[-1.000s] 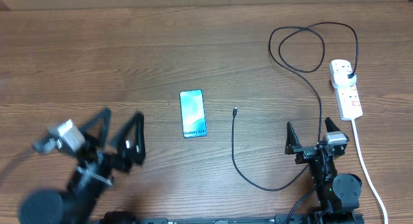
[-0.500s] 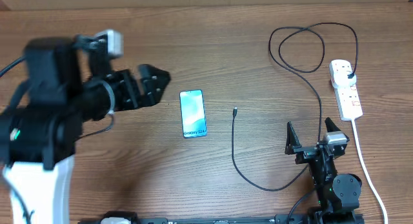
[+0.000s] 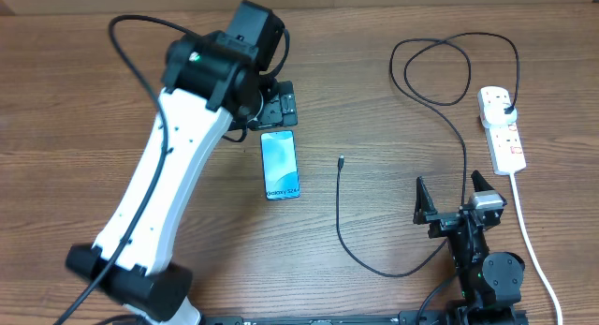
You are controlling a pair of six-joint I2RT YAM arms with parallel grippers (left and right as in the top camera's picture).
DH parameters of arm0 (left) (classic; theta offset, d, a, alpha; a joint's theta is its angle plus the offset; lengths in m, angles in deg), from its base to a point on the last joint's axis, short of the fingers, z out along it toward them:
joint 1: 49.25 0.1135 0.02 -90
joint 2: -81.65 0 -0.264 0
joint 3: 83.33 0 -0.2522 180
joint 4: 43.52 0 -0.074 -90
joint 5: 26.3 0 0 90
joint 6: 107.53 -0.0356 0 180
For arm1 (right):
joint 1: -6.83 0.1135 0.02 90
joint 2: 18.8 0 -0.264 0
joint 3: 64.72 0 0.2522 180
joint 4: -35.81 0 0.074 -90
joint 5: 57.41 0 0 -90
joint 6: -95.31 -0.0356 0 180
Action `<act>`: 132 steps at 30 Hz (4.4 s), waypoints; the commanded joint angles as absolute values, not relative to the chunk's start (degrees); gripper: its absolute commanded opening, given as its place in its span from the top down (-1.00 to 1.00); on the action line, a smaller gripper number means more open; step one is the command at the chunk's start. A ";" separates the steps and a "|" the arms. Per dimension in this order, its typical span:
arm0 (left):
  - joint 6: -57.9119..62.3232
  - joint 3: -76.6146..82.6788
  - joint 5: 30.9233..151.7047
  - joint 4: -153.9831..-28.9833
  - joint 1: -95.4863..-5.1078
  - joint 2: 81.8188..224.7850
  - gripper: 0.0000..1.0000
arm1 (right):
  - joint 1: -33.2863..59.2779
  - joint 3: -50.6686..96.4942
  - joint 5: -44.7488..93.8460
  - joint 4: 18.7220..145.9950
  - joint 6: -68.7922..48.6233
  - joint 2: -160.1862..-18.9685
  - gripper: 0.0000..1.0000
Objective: Plug charger to phone and switch on socket
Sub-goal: 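Move the left gripper over the smartphone and lower toward it, then lower the left gripper onto the phone and close on its sides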
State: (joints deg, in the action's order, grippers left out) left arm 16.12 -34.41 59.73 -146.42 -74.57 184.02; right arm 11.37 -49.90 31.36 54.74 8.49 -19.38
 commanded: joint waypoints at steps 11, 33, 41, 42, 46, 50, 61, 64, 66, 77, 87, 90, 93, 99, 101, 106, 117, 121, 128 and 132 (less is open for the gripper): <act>14.11 -28.59 59.29 -144.28 -74.90 189.44 -0.99 | 11.59 -50.49 31.64 54.41 8.19 -18.97 -1.00; 21.06 -12.33 61.76 -128.94 -75.42 190.82 -0.99 | 11.59 -50.49 31.64 54.41 8.19 -18.97 -1.00; 24.07 -12.33 61.83 -126.99 -75.95 195.19 -0.99 | 11.59 -50.49 31.64 54.41 8.19 -18.97 -1.00; 24.05 -12.33 61.79 -126.77 -75.95 195.85 -0.99 | 11.59 -50.49 31.64 54.41 8.19 -18.97 -1.00; 23.75 -12.33 61.79 -126.57 -75.90 197.11 -0.99 | 11.59 -50.49 31.64 54.41 8.19 -18.97 -1.00; 20.99 -12.33 61.76 -125.44 -75.90 197.55 -0.99 | 11.59 -50.49 31.64 54.41 8.19 -18.97 -1.00; 22.13 -12.33 62.22 -121.20 -75.90 197.59 -0.99 | 11.59 -50.49 31.64 54.41 8.19 -18.97 -1.00; 21.82 -12.33 62.27 -121.57 -75.90 197.59 -0.99 | 11.59 -50.49 31.64 54.41 8.19 -18.97 -1.00; 20.77 -12.09 62.20 -121.85 -75.90 197.64 -0.99 | 11.59 -50.49 31.64 54.41 8.19 -18.97 -1.00; 17.06 -10.87 62.27 -121.11 -75.90 200.22 -0.99 | 11.59 -50.49 31.64 54.41 8.19 -18.97 -1.00; 11.79 -10.85 66.11 -120.74 -75.75 204.50 -0.99 | 11.59 -50.49 31.64 54.41 8.19 -18.97 -1.00; 11.81 -10.85 66.11 -120.50 -75.60 205.11 -0.99 | 11.59 -50.49 31.64 54.41 8.19 -18.97 -1.00; 11.81 -10.85 66.05 -120.21 -75.33 205.11 -0.99 | 11.59 -50.49 31.66 54.41 8.19 -18.97 -1.00; 13.30 -10.83 66.09 -119.89 -74.24 205.14 -0.99 | 11.59 -50.49 31.64 54.41 8.19 -18.97 -1.00; 13.17 -10.83 66.11 -119.60 -74.24 205.14 -0.99 | 11.59 -50.49 31.64 54.41 8.19 -18.97 -1.00; 12.21 -10.83 66.09 -119.25 -74.39 205.14 -0.99 | 11.59 -50.49 31.64 54.41 8.19 -18.97 -1.00; 12.25 -8.07 66.29 -118.18 -74.39 205.11 -0.99 | 11.59 -50.49 31.64 54.41 8.19 -18.97 -1.00; 12.23 -7.48 66.33 -116.54 -74.39 205.11 -0.99 | 11.59 -50.49 31.66 54.41 8.19 -18.97 -1.00; 12.25 -7.48 66.29 -116.13 -74.53 205.14 -0.99 | 11.59 -50.49 31.64 54.41 8.19 -18.97 -1.00; 12.27 -7.46 66.27 -116.13 -74.57 205.11 -0.99 | 11.59 -50.49 31.64 54.41 8.19 -18.97 -1.00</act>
State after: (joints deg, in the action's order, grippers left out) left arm 13.36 -7.87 65.65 -116.30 -74.39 204.57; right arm 11.39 -49.90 31.36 54.74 8.47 -19.38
